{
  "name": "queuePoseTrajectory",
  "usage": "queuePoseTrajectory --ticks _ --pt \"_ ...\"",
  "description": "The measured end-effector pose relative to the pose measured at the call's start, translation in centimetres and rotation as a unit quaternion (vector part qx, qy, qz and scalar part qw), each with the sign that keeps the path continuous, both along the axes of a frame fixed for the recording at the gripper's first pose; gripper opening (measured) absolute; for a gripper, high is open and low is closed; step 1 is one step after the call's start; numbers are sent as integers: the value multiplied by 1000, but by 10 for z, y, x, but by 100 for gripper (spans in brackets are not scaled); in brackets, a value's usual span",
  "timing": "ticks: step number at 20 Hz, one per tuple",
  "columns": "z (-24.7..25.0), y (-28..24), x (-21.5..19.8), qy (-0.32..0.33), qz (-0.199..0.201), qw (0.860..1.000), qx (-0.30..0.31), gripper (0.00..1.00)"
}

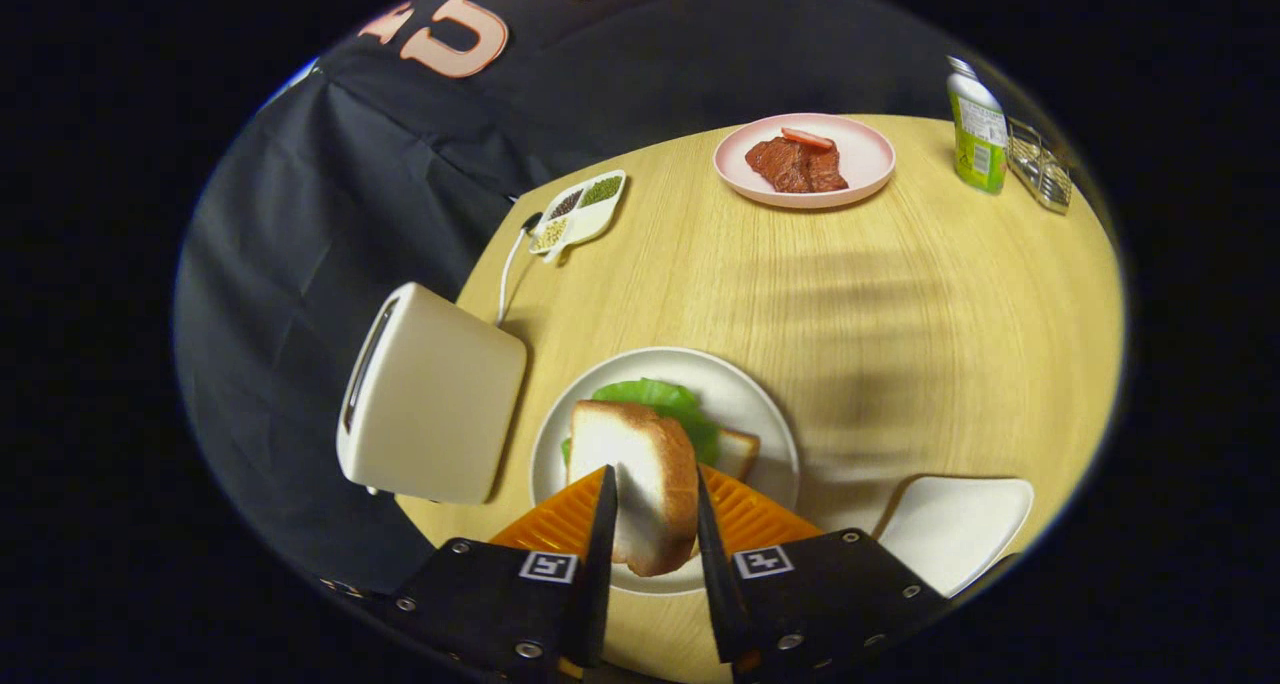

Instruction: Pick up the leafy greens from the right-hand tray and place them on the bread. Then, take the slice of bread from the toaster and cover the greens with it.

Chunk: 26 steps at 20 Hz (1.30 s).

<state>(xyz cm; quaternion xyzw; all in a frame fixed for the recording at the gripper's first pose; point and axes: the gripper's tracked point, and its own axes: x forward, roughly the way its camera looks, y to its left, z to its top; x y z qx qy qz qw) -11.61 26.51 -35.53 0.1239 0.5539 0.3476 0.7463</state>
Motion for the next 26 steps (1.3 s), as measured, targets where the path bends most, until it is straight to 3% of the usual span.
queuePoseTrajectory --ticks 3,8,12,17,22,26 --pt "7 -7 8 -40 -2 999 -6 65" --pt "59 -25 43 -125 -46 991 20 84" --pt "121 -59 77 -215 -89 972 25 96" --pt "208 -102 107 -324 -142 935 32 99" --pt "297 -146 129 -417 -205 885 44 98" --pt "340 -176 139 -473 -235 849 28 99"
